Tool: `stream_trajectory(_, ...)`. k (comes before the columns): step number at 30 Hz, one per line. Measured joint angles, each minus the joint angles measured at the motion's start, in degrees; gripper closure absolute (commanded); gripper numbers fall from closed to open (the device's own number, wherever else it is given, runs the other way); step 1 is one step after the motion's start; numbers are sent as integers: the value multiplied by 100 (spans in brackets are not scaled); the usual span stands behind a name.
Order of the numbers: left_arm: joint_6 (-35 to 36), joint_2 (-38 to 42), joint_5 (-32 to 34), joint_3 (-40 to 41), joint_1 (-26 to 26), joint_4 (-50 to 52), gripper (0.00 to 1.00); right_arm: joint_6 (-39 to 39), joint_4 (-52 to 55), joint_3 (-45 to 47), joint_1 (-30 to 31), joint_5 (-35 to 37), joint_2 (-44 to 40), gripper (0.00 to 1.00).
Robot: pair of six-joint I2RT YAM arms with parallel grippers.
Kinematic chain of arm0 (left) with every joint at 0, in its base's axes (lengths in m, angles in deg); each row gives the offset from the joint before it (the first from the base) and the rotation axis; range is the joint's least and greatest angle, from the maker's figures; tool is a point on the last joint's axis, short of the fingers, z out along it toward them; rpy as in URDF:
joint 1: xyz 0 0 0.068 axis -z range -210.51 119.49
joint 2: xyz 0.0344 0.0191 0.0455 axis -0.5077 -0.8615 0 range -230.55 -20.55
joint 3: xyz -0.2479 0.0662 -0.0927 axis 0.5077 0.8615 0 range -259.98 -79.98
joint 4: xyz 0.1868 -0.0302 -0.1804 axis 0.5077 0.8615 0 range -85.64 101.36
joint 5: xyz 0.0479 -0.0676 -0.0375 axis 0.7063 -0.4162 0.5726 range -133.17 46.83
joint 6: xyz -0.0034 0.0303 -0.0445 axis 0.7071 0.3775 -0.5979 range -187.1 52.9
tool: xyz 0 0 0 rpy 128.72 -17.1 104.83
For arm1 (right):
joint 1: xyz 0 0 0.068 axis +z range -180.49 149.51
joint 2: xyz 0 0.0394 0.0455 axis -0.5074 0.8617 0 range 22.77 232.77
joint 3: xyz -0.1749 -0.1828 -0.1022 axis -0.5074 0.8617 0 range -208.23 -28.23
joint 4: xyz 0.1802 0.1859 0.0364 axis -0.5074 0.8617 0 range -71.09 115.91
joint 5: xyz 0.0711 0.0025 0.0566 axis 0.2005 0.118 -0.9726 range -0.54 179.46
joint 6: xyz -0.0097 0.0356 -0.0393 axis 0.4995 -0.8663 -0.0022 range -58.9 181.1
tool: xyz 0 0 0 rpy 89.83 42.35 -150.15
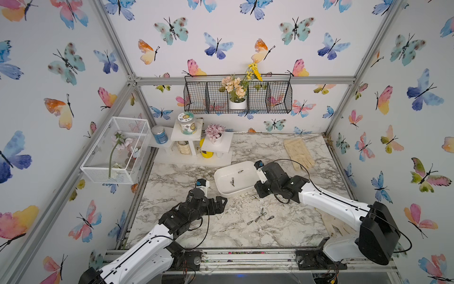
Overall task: Put the bit on the desktop into the storage box
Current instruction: Place the screwdriver bit in the storage box, then pick up the screwdriver bit from the center of the board.
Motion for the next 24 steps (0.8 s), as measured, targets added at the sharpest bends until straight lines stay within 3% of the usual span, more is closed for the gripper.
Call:
stream_trajectory(8, 162, 2, -11, 0, 0, 11, 1, 66, -192, -1429, -37, -17, 1502, 91)
stream_trajectory(15, 343, 66, -173, 0, 11, 39, 1, 94, -271, -1982, -94, -28, 2575, 90)
stream_trajectory(21, 415, 68, -240, 0, 205, 42, 1, 96, -267, -1996, -129, -22, 2765, 68)
stream_trajectory(24, 413, 63, -234, 0, 361, 37, 1, 85, -271, -1991, -129, 2, 2708, 64)
